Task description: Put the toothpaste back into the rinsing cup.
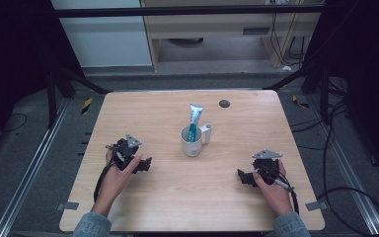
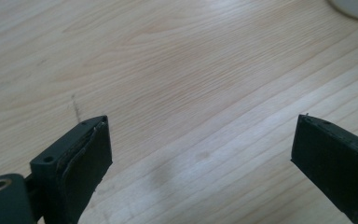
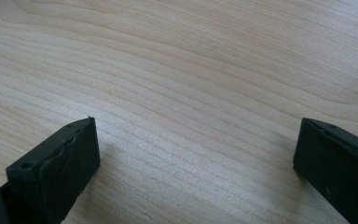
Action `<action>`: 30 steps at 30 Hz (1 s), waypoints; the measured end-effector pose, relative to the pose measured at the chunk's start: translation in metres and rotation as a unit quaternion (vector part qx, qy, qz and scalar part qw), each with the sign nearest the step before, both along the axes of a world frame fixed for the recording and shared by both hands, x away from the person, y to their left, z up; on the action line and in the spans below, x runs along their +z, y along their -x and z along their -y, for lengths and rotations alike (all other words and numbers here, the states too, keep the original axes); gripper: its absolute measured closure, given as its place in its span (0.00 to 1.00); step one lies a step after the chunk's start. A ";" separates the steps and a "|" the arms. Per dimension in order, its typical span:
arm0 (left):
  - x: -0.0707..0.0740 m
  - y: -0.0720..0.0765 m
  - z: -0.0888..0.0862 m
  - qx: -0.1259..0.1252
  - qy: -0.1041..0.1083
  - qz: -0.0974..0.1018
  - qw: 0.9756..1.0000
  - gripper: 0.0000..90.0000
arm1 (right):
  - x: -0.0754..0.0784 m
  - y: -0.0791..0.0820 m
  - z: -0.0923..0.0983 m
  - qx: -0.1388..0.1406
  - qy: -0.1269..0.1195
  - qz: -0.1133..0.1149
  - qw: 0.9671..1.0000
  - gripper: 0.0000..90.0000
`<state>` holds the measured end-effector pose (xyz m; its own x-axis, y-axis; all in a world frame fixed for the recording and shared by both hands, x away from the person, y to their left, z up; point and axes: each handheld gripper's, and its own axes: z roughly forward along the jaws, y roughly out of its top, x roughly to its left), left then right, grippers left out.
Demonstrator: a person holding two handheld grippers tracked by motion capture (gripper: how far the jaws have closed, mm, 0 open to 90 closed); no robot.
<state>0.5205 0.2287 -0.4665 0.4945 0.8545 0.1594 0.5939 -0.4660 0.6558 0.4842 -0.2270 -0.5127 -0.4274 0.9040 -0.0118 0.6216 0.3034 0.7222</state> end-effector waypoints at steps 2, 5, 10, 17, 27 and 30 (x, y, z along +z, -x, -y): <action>-0.003 -0.001 -0.004 0.005 0.002 -0.002 1.000 0.05 | 0.000 0.000 0.000 0.000 0.000 0.000 1.000 0.01; -0.009 -0.003 -0.014 0.013 0.002 0.002 1.000 0.05 | 0.000 0.000 0.000 0.001 0.001 0.000 1.000 0.01; -0.018 -0.007 -0.029 0.031 0.015 0.004 0.999 0.05 | 0.000 0.000 0.000 0.000 0.000 0.000 1.000 0.01; -0.027 -0.012 -0.049 0.061 0.035 0.005 0.997 0.06 | 0.000 0.000 0.000 0.000 0.000 0.000 1.000 0.01; -0.034 -0.019 -0.055 0.052 0.042 0.005 0.998 0.06 | 0.000 0.000 0.000 0.000 0.000 0.000 1.000 0.01; -0.037 -0.021 -0.056 0.050 0.055 0.002 0.997 0.05 | 0.000 0.000 0.000 0.000 0.000 0.000 1.000 0.01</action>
<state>0.5412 0.2846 -0.5031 0.4052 0.9120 0.0636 0.6310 -0.3293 0.7024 0.4842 -0.2270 -0.5126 -0.4270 0.9042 -0.0114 0.6221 0.3029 0.7220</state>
